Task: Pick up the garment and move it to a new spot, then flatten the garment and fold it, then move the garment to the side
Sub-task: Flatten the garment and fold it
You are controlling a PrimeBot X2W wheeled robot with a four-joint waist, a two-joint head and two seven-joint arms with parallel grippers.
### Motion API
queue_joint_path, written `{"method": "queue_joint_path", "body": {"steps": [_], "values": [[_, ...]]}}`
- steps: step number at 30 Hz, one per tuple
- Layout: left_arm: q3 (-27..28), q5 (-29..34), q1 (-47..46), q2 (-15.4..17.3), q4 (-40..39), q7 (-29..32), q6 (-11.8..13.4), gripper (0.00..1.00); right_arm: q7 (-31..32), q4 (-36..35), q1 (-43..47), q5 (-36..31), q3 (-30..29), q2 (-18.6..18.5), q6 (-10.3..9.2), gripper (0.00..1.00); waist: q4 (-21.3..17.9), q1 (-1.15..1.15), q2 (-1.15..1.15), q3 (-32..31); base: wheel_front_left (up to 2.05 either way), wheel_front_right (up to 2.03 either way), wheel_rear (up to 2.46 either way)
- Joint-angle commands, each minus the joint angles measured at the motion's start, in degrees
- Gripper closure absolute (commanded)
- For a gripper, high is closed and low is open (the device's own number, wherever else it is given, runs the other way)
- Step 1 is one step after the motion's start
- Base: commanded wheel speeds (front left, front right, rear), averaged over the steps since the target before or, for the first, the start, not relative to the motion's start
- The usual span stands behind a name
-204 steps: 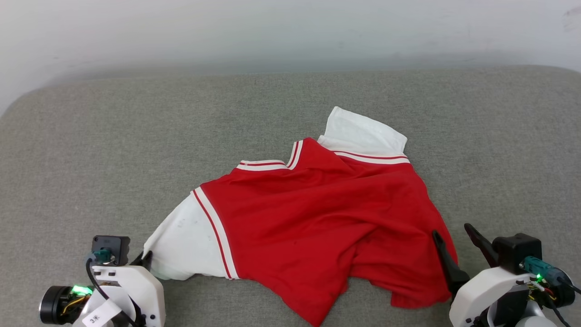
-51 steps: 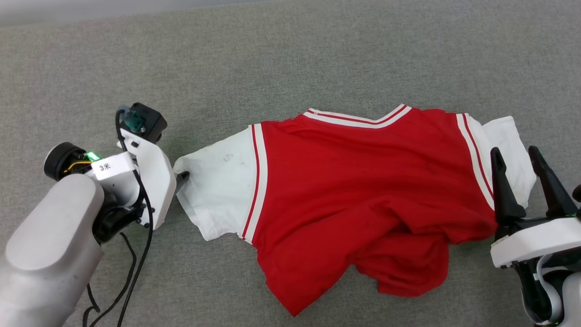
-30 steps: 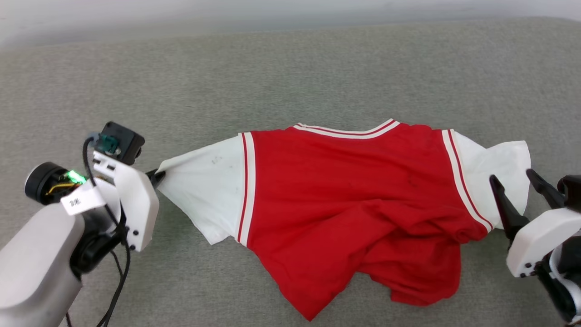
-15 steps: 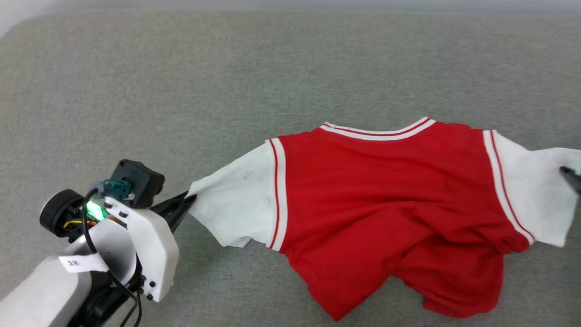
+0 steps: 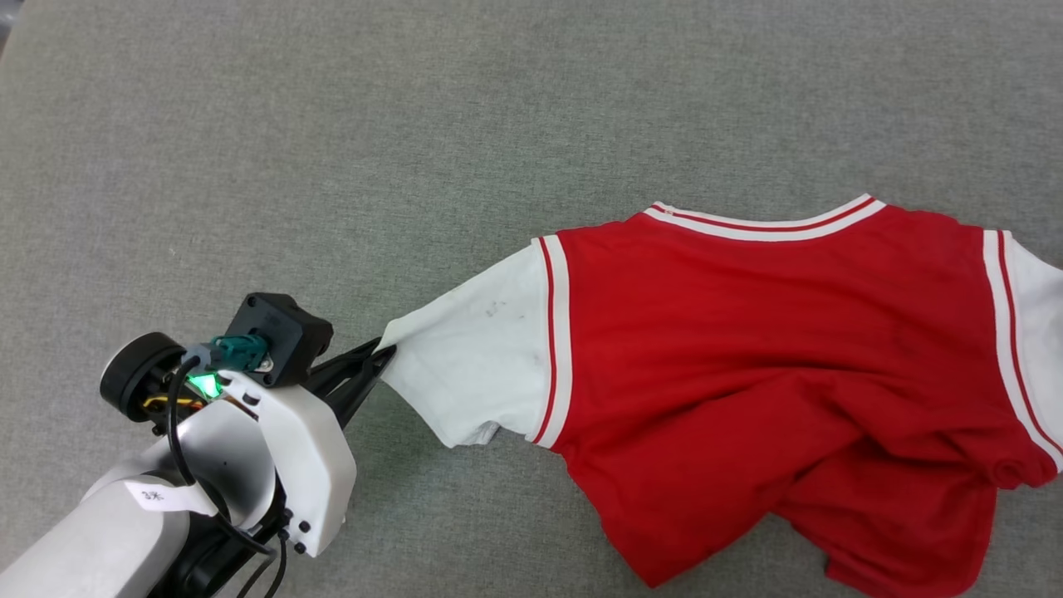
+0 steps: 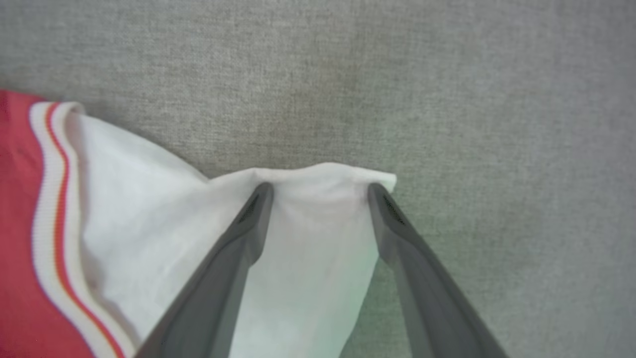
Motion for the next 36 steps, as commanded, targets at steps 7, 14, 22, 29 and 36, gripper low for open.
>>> {"method": "queue_joint_path", "body": {"steps": [7,14,22,29,36], "values": [[-0.14,0.05,-1.01,-0.63,0.66,-0.54,-0.10,1.00,-0.96,5.82,4.37,3.08,4.05,1.14,0.00,1.00,1.03,0.00,0.00,0.90,0.00,0.00,0.00],[0.45,-0.05,-0.49,-0.86,3.00,-2.08,0.42,1.00,-6.56,6.48,3.58,5.67,5.74,0.65,-0.01,1.00,0.36,0.00,0.00,-1.13,0.00,0.00,0.00],[0.95,-0.71,1.31,-1.02,6.02,-4.38,0.53,1.00,-14.47,4.33,0.84,9.39,5.74,-0.36,-0.05,1.00,-1.77,0.00,0.00,-7.99,0.00,0.00,0.00],[3.04,-0.24,2.24,-0.34,6.77,-7.19,2.22,1.00,-19.19,2.28,-0.07,10.86,6.38,-2.12,-0.05,1.00,-3.42,0.00,0.00,-14.44,0.00,0.00,0.00],[6.67,0.40,2.64,0.68,5.81,-11.45,4.48,1.00,-22.27,-0.58,-0.51,11.94,6.04,-3.13,-0.05,1.00,-4.32,0.00,0.00,-19.78,0.00,0.00,0.00]]}}
